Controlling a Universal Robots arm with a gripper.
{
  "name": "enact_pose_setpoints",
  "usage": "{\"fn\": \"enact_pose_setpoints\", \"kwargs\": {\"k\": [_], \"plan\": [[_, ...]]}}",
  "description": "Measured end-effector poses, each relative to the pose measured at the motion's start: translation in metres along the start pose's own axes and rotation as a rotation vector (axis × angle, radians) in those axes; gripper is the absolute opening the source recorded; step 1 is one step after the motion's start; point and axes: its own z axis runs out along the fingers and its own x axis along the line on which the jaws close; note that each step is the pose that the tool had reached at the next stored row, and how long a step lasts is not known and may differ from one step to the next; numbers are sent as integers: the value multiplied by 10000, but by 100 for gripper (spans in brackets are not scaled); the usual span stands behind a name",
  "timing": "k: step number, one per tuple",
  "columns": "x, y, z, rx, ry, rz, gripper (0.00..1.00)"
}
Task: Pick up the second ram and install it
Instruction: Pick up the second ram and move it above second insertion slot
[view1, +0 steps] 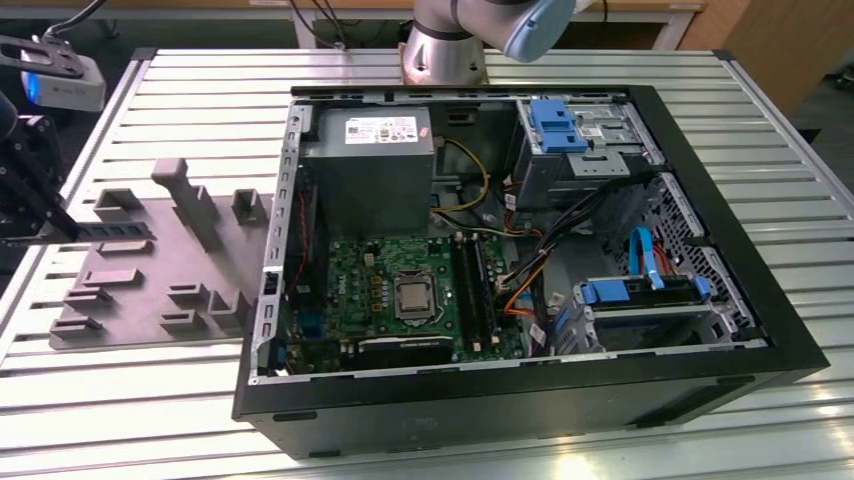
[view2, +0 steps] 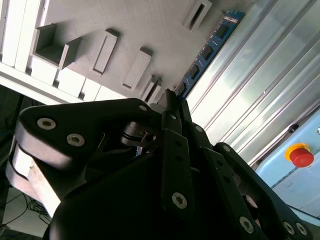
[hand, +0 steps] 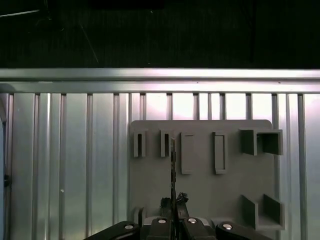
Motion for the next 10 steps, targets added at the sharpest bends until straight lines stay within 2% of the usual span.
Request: {"fn": "enact_pose_setpoints", "kwargs": {"k": [10], "plan": [[-1, 2, -80, 0, 0, 0, 14]]}}
